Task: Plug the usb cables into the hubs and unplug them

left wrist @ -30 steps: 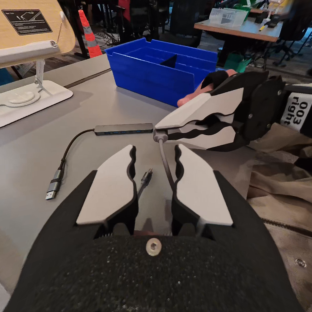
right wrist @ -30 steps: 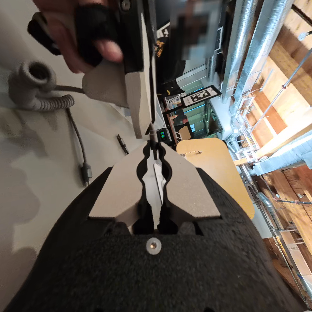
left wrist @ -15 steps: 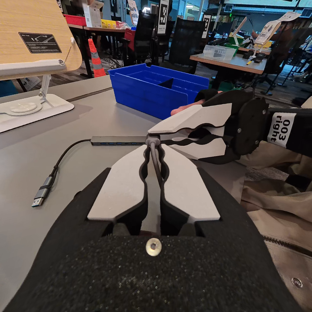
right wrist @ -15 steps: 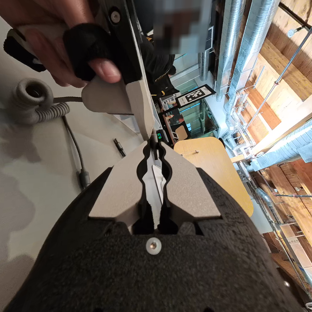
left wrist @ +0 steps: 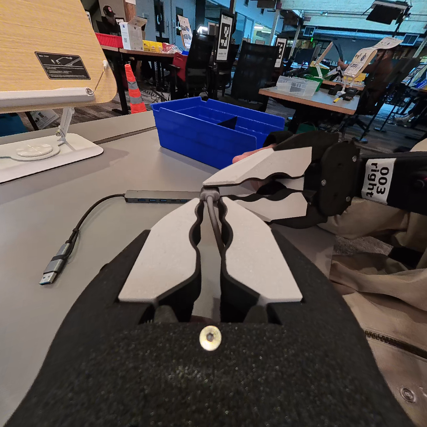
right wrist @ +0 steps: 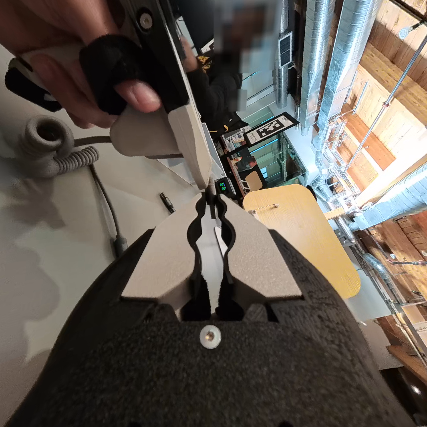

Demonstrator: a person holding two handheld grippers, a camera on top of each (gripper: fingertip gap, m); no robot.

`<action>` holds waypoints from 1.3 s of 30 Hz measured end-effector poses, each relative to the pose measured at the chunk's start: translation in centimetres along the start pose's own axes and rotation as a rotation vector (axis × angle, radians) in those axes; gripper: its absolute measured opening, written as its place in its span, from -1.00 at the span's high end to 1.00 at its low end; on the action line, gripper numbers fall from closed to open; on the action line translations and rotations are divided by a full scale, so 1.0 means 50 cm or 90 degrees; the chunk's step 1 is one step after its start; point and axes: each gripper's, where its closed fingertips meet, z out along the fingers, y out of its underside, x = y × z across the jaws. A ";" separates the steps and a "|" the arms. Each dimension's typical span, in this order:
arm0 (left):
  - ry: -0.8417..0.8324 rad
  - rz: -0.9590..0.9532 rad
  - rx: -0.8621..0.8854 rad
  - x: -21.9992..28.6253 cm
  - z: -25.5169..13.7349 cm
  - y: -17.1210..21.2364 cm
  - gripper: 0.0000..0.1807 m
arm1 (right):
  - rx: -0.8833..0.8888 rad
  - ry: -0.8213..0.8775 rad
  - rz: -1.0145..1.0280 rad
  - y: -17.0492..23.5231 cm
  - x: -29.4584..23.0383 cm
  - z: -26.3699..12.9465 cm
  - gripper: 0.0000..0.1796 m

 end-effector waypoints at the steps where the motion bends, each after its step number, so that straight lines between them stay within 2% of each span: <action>1: 0.001 0.000 -0.001 0.001 0.000 0.001 0.83 | -0.003 -0.002 0.008 0.001 -0.001 0.001 0.91; 3: -0.002 0.002 0.001 0.001 0.001 0.001 0.73 | -0.004 -0.004 0.011 0.002 -0.002 0.002 0.90; 6: -0.011 0.004 0.006 -0.003 -0.001 -0.002 0.71 | -0.001 -0.002 0.011 0.002 -0.002 0.001 0.90; 9: -0.006 -0.012 0.009 -0.006 -0.002 -0.003 0.72 | 0.001 -0.005 0.008 -0.002 -0.004 0.000 0.90; 12: 0.010 -0.018 0.001 0.001 -0.002 0.001 0.82 | 0.008 -0.012 -0.004 -0.008 -0.012 -0.001 0.90; 19: 0.027 -0.019 -0.043 0.004 -0.007 0.009 0.83 | 0.023 -0.014 -0.012 -0.013 -0.017 -0.003 0.89; 22: -0.010 0.013 -0.063 -0.020 -0.018 0.012 0.83 | 0.000 -0.044 0.028 0.010 -0.019 -0.003 0.84; 24: -0.031 0.013 -0.055 -0.040 -0.029 0.009 0.83 | -0.055 -0.101 0.109 0.058 -0.027 -0.005 0.77; 27: -0.056 0.000 -0.054 -0.068 -0.035 0.021 0.83 | -0.185 -0.132 0.304 0.167 -0.017 -0.006 0.64; 29: -0.050 -0.012 -0.058 -0.072 -0.030 0.037 0.83 | -0.196 -0.165 0.453 0.190 -0.025 -0.016 0.62; 33: -0.014 0.038 -0.056 -0.042 -0.012 0.044 0.83 | -0.061 -0.219 0.659 0.083 -0.012 -0.008 0.63; 37: -0.042 0.200 -0.071 -0.025 -0.007 0.043 0.83 | -0.046 -0.342 0.860 0.034 -0.035 -0.001 0.76; 39: -0.047 0.252 -0.067 -0.019 -0.013 0.039 0.83 | -0.033 -0.397 0.954 0.024 -0.036 -0.006 0.75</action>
